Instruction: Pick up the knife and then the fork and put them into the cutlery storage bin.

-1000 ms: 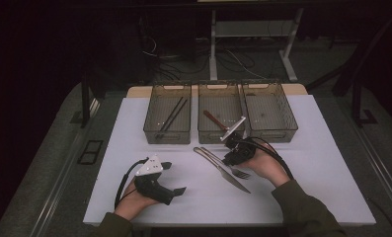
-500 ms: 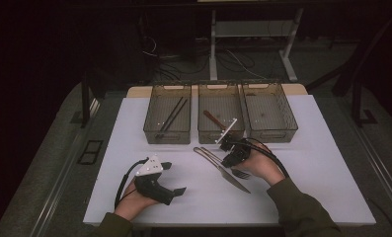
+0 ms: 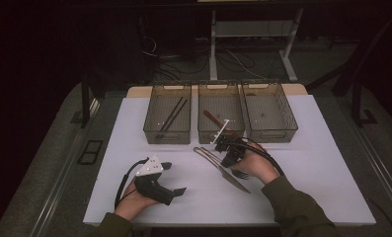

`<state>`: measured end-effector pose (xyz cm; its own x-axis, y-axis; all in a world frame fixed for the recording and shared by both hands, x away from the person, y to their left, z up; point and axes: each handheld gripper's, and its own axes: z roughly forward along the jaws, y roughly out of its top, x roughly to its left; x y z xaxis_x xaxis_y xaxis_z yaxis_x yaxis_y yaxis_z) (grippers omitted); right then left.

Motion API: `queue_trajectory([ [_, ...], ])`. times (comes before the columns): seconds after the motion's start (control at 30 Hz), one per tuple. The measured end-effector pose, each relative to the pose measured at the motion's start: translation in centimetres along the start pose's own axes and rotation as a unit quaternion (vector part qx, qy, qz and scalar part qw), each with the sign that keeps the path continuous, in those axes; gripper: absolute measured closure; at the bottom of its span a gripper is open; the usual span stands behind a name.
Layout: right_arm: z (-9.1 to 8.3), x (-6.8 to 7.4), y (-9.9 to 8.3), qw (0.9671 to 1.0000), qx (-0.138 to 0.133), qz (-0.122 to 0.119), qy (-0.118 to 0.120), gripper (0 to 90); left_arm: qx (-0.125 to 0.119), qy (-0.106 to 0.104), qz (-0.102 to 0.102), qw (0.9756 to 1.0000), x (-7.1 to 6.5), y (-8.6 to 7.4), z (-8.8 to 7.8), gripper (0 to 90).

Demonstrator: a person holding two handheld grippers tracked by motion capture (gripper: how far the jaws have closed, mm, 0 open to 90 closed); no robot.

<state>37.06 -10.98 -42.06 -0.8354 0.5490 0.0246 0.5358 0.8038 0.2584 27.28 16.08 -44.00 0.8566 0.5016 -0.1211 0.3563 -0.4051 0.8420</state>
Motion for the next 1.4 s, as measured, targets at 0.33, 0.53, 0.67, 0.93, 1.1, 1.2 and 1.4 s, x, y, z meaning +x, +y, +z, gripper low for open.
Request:
queue_trajectory([
  [0.33, 0.0, 0.0, 0.2, 0.9999, 0.009, 0.009, -0.006, 83.3, -0.001, -0.001, 0.001, 1.0, 0.1, 0.0, -0.1, 0.0],
  [0.53, -0.3, -0.5, -0.8, 0.9999, -0.01, 0.009, 0.0, 83.3, -0.001, -0.001, -0.001, 1.0, 0.1, 0.0, 0.0, 0.0],
  [0.67, -0.6, -1.0, -1.6, 0.9995, -0.027, 0.014, 0.014, 83.3, 0.001, -0.001, 0.0, 1.0, 0.1, 0.0, 0.0, 0.0],
  [0.93, -1.3, -2.0, -3.0, 0.9971, -0.066, 0.023, 0.031, 83.2, 0.0, 0.0, -0.001, 1.0, 0.1, -0.1, 0.0, 0.0],
  [1.1, -2.3, -2.4, -3.6, 0.9951, -0.089, 0.028, 0.032, 83.2, 0.0, 0.0, 0.0, 1.0, 0.1, -0.1, -0.1, 0.0],
  [1.2, -2.9, -2.6, -3.9, 0.9939, -0.1, 0.035, 0.03, 83.2, 0.0, 0.0, -0.001, 1.0, 0.1, -0.1, -0.1, 0.0],
  [1.4, -4.0, -2.9, -4.4, 0.9904, -0.124, 0.048, 0.038, 83.2, 0.0, 0.001, 0.0, 1.0, 0.1, -0.1, -0.1, 0.0],
])
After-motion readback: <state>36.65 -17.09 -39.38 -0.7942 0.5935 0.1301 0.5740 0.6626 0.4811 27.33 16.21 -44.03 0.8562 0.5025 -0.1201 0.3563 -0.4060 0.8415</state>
